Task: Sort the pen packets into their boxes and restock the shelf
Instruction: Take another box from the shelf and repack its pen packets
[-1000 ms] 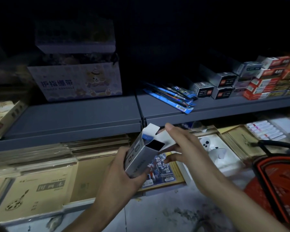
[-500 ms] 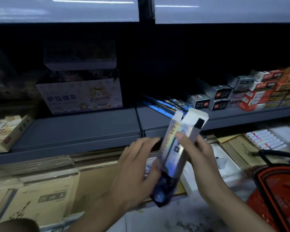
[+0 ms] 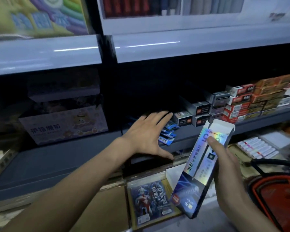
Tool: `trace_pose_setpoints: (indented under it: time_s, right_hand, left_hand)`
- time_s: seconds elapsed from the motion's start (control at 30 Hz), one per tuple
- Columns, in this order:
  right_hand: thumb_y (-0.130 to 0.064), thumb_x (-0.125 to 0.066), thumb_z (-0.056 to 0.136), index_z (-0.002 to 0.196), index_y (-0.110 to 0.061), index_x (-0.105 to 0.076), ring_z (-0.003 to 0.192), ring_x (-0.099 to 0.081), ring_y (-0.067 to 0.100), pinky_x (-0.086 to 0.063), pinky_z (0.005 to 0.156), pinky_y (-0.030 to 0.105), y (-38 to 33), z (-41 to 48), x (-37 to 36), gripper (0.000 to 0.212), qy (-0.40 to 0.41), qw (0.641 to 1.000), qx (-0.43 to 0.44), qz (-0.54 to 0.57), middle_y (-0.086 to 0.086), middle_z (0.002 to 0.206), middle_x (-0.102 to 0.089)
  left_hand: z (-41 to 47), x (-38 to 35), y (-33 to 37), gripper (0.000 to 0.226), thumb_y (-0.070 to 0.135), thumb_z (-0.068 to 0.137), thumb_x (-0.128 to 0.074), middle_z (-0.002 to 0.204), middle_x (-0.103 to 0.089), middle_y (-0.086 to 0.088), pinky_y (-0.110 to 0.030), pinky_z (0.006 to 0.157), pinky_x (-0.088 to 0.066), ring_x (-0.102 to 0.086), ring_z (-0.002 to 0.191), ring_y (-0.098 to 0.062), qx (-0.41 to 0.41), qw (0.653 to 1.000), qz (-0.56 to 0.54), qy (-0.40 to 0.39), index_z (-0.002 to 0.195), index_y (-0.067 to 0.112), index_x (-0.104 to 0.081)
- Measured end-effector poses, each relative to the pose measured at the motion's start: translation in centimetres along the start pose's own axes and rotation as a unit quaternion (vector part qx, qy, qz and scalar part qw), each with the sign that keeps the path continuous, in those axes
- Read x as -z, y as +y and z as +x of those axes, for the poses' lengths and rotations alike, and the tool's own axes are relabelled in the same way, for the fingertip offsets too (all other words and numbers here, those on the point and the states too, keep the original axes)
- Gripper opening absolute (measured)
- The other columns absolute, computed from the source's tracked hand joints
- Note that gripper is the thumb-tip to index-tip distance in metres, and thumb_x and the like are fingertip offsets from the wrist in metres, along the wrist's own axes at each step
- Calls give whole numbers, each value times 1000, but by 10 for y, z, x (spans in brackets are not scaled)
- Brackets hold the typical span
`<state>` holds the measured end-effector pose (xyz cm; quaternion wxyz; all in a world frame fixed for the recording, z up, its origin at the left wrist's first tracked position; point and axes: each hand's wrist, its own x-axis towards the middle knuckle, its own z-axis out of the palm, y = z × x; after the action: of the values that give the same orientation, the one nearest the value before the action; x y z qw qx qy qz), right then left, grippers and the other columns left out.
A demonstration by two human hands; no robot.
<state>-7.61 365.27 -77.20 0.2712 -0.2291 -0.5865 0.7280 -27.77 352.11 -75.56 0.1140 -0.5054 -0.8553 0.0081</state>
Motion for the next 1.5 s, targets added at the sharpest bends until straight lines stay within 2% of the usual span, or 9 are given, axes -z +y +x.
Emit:
trace_pose_setpoints:
  time_s: [0.2,0.53,0.73,0.87,1.0,1.13,1.23,1.4,1.5]
  right_hand:
    - [-49,-60,96,102,-33,-76,91,-77,14,-53,87,47,-9,6,4,23,-5,1000,10,2,-5,101,-80]
    - [-44,-58,100,106,-28,-75,90,-77,11,-55,85,42,-8,14,0,24,-18,1000,-9,3,-6,100,-81]
    - [-49,-60,97,104,-26,-74,90,-77,12,-55,85,42,-3,17,-1,27,-2,1000,-22,-5,-5,99,-80]
    - [-48,-60,98,108,-22,-72,88,-77,12,-55,80,38,-1,16,1,30,2,1000,-25,-7,-2,99,-80]
    - [-44,-60,100,107,-17,-71,84,-77,14,-53,75,36,0,14,3,30,7,999,-30,-7,1,96,-80]
    - [-47,-62,98,108,-21,-73,88,-77,19,-55,75,38,5,13,7,30,2,999,-39,-6,3,97,-80]
    - [-44,-68,95,108,-22,-75,89,-77,23,-57,78,40,7,13,9,27,-9,999,-52,3,4,98,-80]
    - [-23,-71,95,119,-15,-68,91,-79,29,-59,79,43,10,12,10,26,-46,996,-72,36,14,106,-78]
    - [-11,-74,90,118,-5,-65,83,-79,23,-60,66,35,15,12,10,30,-58,995,-73,23,15,98,-78]
  left_hand:
    - [27,-11,-4,138,95,60,-63,171,-9,9,-42,120,-27,-21,154,-19,-7,996,-69,-55,164,31,2]
    - [15,-35,2,91,85,85,-47,156,-37,11,-42,113,-23,-31,144,-12,-13,997,-55,46,157,32,-30]
    - [9,-38,6,92,88,82,-47,134,-47,11,-38,105,-29,-40,122,-16,-8,996,-54,65,153,32,-34]
    - [9,-36,7,88,93,74,-45,116,-47,7,-37,95,-34,-39,108,-18,13,996,-32,79,136,30,-55]
    - [7,-39,7,81,93,76,-44,109,-48,6,-41,96,-34,-41,106,-20,17,994,-28,100,120,27,-60]
    - [5,-40,6,58,81,87,-50,107,-52,8,-41,104,-32,-48,103,-15,4,990,-85,114,112,29,-62]
    - [2,-35,9,45,72,93,-49,101,-57,9,-41,98,-35,-53,91,-14,-15,986,-99,130,101,30,-62]
    - [-2,-32,6,16,35,89,-68,88,-62,0,-42,85,-37,-60,84,-25,-65,981,-6,181,98,22,-63]
    - [-3,-34,4,23,25,80,-79,78,-61,-1,-39,78,-39,-60,71,-26,-118,975,36,183,93,18,-63]
